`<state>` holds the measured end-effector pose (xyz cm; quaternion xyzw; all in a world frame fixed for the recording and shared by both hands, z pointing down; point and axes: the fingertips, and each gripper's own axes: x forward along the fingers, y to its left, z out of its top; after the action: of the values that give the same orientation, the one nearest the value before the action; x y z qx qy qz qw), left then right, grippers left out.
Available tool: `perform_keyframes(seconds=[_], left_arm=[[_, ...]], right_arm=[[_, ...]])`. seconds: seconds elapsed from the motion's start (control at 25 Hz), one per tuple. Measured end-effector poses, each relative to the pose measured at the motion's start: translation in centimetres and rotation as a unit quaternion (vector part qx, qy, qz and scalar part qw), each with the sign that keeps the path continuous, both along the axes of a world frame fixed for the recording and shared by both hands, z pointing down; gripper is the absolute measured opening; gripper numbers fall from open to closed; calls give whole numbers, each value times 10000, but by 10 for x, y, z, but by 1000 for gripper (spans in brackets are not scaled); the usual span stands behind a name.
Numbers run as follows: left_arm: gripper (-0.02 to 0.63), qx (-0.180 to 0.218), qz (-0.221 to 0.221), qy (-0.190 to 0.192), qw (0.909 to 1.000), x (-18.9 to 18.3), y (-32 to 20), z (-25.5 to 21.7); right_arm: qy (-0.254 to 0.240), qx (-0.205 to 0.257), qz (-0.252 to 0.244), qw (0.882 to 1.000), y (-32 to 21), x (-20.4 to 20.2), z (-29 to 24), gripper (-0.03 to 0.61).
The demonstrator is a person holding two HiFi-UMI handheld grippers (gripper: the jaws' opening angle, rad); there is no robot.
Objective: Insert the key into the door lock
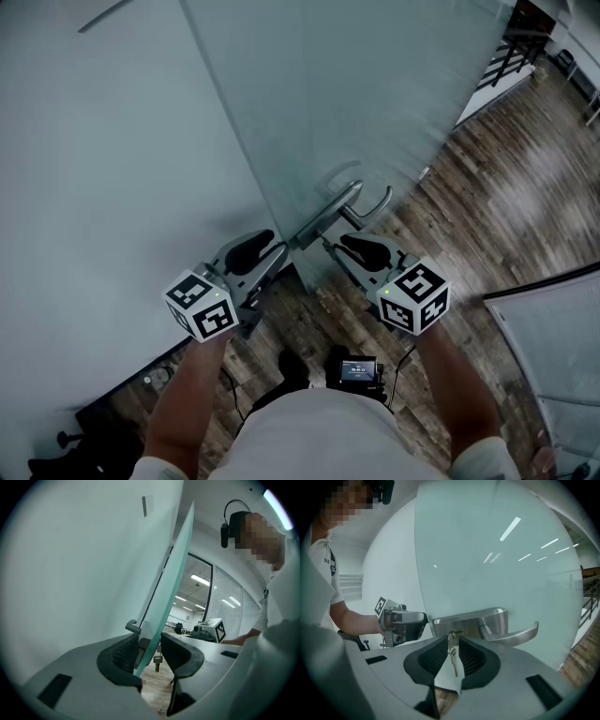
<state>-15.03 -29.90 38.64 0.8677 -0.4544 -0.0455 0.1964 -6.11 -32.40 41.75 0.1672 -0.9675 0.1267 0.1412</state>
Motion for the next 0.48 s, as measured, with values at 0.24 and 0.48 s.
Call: perform_keyframes(seconds=[0.24, 0.48], left_arm=[[150, 111, -104, 5, 9999, -4, 9, -11], [149, 178, -71, 29, 9998, 2, 20, -16]], right_arm=[[-81, 15, 312, 9995, -3, 9, -8, 55], [-26, 55, 610, 9981, -3, 18, -13, 54]])
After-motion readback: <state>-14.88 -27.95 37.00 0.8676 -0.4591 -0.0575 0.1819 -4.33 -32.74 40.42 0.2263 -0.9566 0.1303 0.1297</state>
